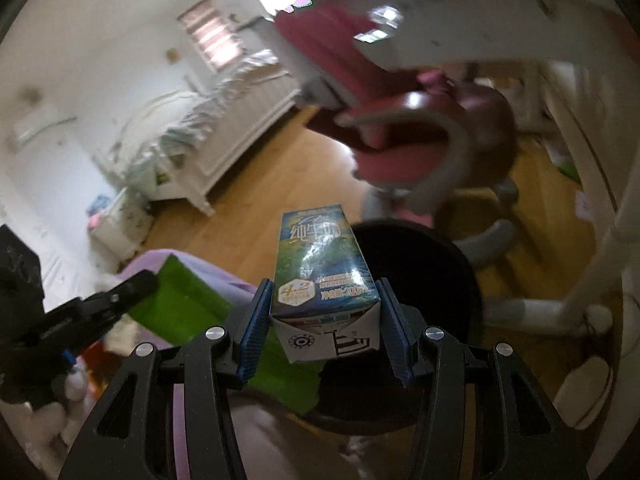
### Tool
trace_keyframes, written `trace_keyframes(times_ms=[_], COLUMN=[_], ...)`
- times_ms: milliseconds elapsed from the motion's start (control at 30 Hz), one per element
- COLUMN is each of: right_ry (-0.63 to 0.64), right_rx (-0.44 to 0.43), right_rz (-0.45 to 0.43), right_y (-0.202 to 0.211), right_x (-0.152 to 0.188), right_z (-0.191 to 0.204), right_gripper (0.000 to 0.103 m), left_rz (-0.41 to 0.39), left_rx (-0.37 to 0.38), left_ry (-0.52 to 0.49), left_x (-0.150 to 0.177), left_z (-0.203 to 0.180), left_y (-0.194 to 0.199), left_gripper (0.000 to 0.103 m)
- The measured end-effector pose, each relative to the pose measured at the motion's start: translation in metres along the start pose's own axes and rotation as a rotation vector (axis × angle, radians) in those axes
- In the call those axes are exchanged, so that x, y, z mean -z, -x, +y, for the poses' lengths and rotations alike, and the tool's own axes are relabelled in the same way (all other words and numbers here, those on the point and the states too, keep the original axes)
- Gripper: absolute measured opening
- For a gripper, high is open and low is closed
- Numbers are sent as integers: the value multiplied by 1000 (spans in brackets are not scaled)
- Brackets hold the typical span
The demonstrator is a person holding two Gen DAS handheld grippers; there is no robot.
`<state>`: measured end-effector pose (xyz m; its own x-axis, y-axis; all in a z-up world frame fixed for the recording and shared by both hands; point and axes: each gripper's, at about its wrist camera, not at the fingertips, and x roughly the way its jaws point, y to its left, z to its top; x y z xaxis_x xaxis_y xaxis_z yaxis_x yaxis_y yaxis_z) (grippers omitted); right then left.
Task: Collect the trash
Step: 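Carry the milk carton to the black bin and open the right gripper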
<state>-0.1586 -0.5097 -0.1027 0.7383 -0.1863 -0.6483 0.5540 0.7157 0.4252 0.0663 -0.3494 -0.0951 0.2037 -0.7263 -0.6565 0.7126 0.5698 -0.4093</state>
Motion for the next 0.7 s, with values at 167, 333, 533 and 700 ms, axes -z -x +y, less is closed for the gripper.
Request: trace_keyframes(times_ms=[167, 333, 533, 700], right_ry=[-49, -78, -113, -90], right_rx=[12, 2, -40, -59], right_rz=[26, 49, 51, 48], right_y=[-17, -39, -41, -38], right_x=[5, -1, -5, -7], right_z=[-34, -34, -36, -19], right_gripper=[52, 53, 84, 84], left_rz=[40, 48, 102, 73], left_rx=[-27, -45, -134, -178], left_ry=[-27, -70, -141, -203], left_x=[1, -2, -2, 3], left_z=[-8, -16, -26, -31], left_y=[-30, -43, -44, -15], left_gripper=[2, 4, 8, 8])
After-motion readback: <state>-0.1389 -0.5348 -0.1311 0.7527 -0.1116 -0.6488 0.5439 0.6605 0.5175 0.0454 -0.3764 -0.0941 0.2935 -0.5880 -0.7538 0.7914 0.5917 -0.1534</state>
